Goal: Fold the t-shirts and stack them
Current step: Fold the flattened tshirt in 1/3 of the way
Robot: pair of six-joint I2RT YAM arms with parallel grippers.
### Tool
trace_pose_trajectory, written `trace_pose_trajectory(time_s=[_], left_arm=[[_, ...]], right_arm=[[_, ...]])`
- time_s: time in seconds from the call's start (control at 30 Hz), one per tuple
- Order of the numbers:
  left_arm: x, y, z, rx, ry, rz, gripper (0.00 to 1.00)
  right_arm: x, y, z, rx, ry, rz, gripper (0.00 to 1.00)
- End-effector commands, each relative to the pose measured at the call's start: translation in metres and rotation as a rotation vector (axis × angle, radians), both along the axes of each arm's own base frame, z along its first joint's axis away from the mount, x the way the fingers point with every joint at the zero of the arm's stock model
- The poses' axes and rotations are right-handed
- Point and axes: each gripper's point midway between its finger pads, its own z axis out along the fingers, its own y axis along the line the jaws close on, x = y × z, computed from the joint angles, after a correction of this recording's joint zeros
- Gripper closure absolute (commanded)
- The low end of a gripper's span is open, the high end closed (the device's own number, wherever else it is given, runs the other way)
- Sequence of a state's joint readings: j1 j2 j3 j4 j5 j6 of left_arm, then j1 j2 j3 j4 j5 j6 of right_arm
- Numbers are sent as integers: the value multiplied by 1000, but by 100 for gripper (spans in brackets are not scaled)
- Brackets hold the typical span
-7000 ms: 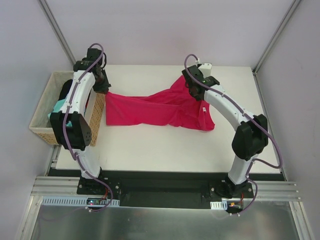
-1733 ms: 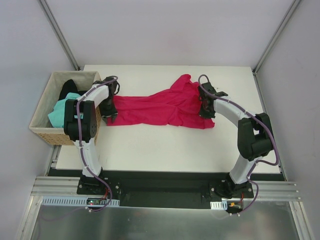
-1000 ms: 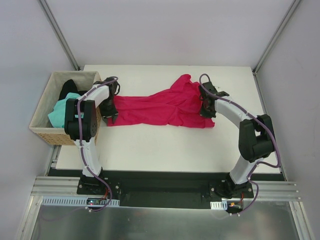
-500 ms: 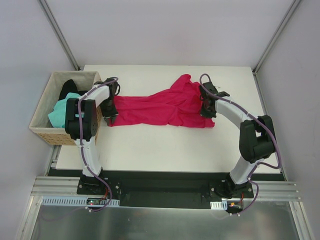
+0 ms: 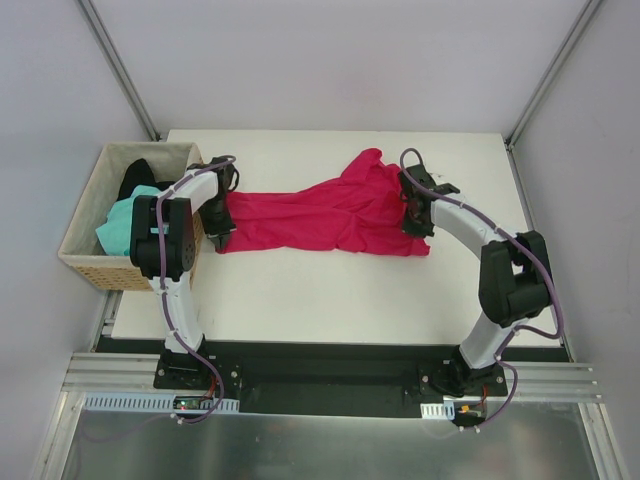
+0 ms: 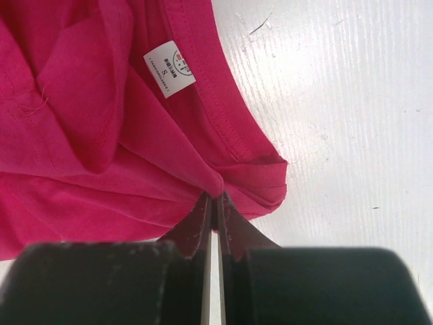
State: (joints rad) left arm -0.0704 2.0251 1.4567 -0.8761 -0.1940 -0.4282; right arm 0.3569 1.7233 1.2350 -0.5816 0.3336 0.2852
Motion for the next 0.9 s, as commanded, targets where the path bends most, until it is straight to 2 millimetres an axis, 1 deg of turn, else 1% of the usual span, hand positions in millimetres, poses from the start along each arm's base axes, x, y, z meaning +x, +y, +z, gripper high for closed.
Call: trace_pose_trajectory(time_s=[0.0,0.2,0.37,0.5,0.67,0.87], left_arm=[[1,4,21,-1,-52,15,100],[8,4,41,-8,-113,0,100],[6,7,55,4,-135,-7,100],[0,10,64,16,-138,-12,100],[-9,12,75,25,-147,-16,100],[-24,15,80,41,-130,-10,100]], right_arm=[[-3,-14,22,-26,-57,-52,99],[-7,-26,25,-48,-74,-94,99],[-11,-38,31,-65,-92,-125,99],[-14,-45,33,-75,-94,-145,99],[-15,-48,36,-87,-99,-149,99],[-16,-55,38,-102,-96,-158,99]])
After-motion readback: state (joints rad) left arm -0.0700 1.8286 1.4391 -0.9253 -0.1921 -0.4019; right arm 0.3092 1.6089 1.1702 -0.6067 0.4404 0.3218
